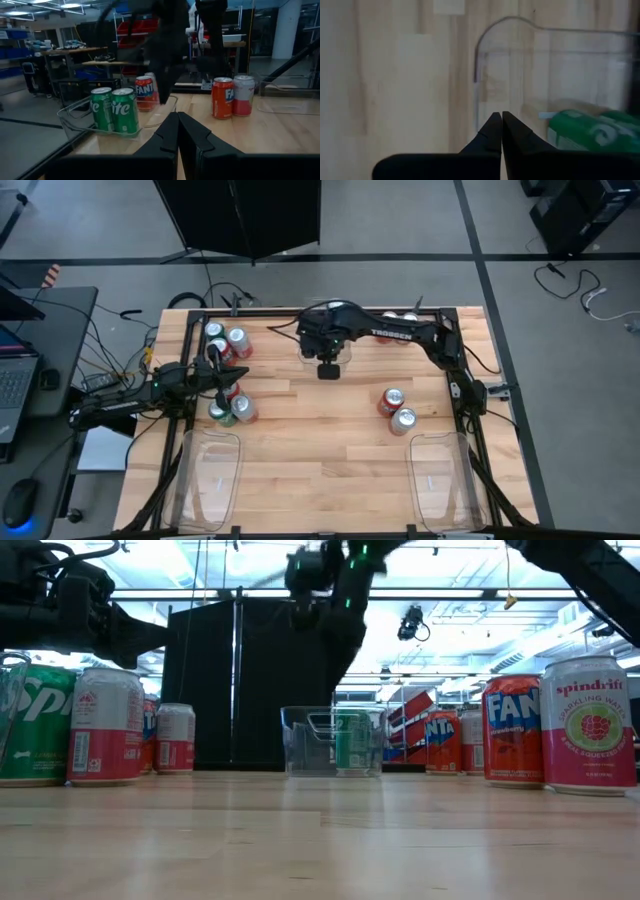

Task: Sort soda cans
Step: Put the bottom right pink and white soda can into the bottom right transparent bin

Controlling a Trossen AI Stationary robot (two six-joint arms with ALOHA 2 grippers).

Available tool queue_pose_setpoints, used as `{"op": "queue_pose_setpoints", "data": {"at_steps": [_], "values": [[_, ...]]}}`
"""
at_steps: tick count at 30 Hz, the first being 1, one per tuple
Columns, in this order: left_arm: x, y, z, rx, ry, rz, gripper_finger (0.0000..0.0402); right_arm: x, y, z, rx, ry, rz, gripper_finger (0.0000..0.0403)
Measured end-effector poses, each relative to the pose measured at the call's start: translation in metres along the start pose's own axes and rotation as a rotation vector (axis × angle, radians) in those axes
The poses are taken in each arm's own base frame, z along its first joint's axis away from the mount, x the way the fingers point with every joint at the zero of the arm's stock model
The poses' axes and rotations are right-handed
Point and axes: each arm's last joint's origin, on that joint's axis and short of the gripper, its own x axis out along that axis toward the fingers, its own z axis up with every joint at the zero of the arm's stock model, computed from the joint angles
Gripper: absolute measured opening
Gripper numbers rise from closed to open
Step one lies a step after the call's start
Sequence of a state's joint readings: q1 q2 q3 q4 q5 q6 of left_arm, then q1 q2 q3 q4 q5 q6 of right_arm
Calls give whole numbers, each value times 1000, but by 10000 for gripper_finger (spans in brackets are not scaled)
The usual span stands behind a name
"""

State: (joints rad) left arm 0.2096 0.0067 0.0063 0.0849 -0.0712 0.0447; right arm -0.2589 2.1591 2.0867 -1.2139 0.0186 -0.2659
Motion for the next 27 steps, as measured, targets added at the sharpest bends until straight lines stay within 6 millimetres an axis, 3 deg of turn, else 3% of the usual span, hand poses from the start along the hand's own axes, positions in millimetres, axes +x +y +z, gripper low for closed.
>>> {"op": "queue_pose_setpoints", "data": {"at_steps": [6, 9, 12, 16, 21, 27], "values": [[0, 0, 7, -27, -76, 3, 11, -65, 24, -7, 12, -65, -92, 0], [-1, 1, 11, -30, -114, 4, 11, -84, 35, -19, 51, -95, -95, 0], [-1, 1, 13, -44, -132, 4, 11, -87, 46, -30, 74, -121, -128, 0], [-1, 1, 15, -116, -156, -1, 11, -77, 61, -53, 96, -174, -128, 0], [-1, 1, 15, -142, -160, -3, 11, -68, 80, -98, 185, -267, -163, 0], [-1, 0, 16, -142, -165, -18, 11, -82, 110, -154, 396, -388, -104, 0]]}}
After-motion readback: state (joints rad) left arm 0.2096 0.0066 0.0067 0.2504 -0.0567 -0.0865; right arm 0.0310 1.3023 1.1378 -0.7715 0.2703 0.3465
